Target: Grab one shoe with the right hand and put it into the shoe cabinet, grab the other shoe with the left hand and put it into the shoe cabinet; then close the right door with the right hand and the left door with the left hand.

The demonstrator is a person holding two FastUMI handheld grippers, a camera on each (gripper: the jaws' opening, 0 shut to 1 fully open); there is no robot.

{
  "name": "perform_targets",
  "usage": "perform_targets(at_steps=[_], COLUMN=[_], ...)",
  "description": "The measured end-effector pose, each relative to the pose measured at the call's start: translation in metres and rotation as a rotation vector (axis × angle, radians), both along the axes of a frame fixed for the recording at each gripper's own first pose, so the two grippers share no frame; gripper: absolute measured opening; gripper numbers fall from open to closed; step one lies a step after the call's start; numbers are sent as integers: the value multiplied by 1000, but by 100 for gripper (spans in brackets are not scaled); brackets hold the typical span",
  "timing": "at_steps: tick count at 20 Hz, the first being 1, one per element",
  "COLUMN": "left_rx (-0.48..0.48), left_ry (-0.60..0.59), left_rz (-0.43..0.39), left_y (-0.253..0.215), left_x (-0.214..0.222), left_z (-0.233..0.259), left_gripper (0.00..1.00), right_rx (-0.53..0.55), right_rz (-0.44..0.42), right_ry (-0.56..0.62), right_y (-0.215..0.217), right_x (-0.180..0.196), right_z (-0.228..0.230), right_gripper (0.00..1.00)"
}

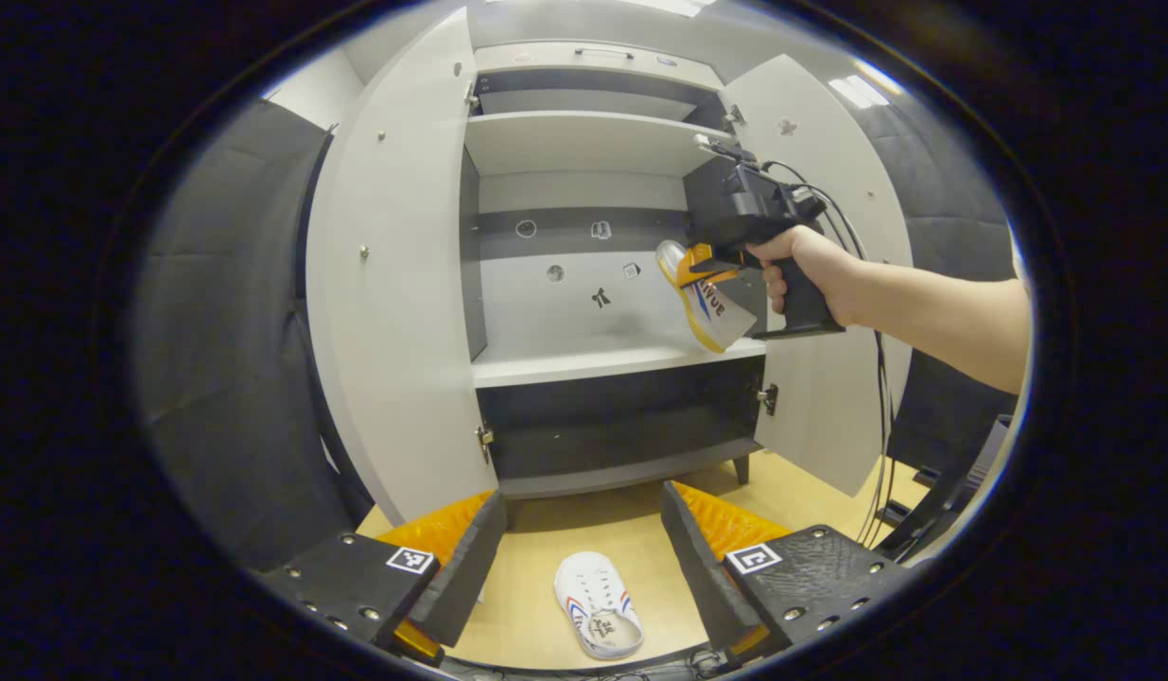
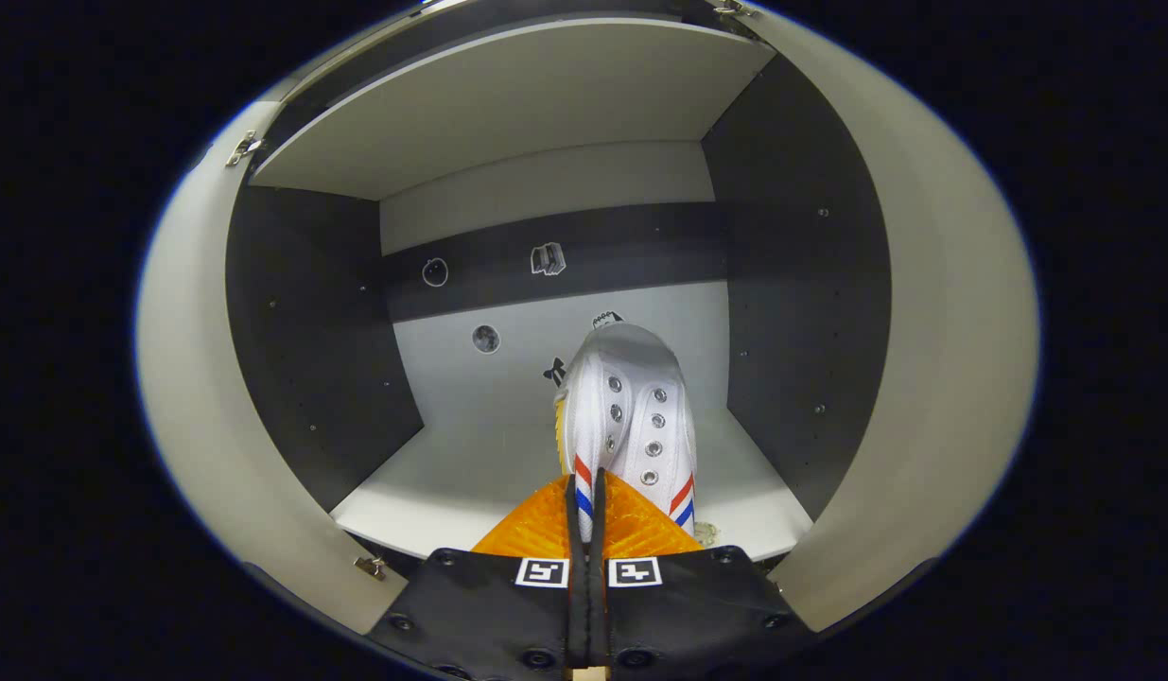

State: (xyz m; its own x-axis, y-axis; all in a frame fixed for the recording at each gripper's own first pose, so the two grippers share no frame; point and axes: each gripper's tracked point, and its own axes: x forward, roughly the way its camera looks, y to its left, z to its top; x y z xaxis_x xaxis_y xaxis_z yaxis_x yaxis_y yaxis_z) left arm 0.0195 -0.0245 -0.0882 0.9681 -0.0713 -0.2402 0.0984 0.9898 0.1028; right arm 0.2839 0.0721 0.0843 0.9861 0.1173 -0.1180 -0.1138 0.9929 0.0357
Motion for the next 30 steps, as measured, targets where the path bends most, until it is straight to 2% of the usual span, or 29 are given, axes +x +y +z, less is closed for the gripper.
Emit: perform_targets(at_steps=[4,5,8,14,15,17,18,20,21,22,23,26,30], left_rx=[-15,-14,5,-20,-18,-20,-22,-26,-27,-30,-32,-31,-62], left_ry=[45,49,38,44,41,38,38,42,45,48,54,68,82], left_rz=[113,136,205,275,285,301,307,310,307,301,292,265,220], left_y=[10,12,20,25,26,26,25,23,21,20,19,20,19], left_x=[-2,-3,-8,-14,-15,-17,-19,-23,-24,-25,-24,-27,-28], left_z=[-6,-6,2,7,8,9,10,8,6,4,2,-11,-30], left_gripper=[96,94,95,96,95,94,94,96,96,95,95,95,95], right_rx=[25,33,44,35,38,43,40,50,58,59,58,0,-84], right_rz=[-12,-13,-15,-14,-13,-14,-26,-17,-11,-3,18,26,24], right_ry=[14,27,58,91,100,115,117,96,75,68,64,17,-38], right_y=[-10,-11,-11,-1,0,-1,-3,-1,0,2,7,7,4], right_x=[43,53,76,107,111,115,116,112,108,102,93,66,21], right_z=[5,1,-8,-24,-27,-31,-31,-20,-11,-7,-4,2,7], right_gripper=[1,1,1,1,6,3,6,18,12,28,34,98,98])
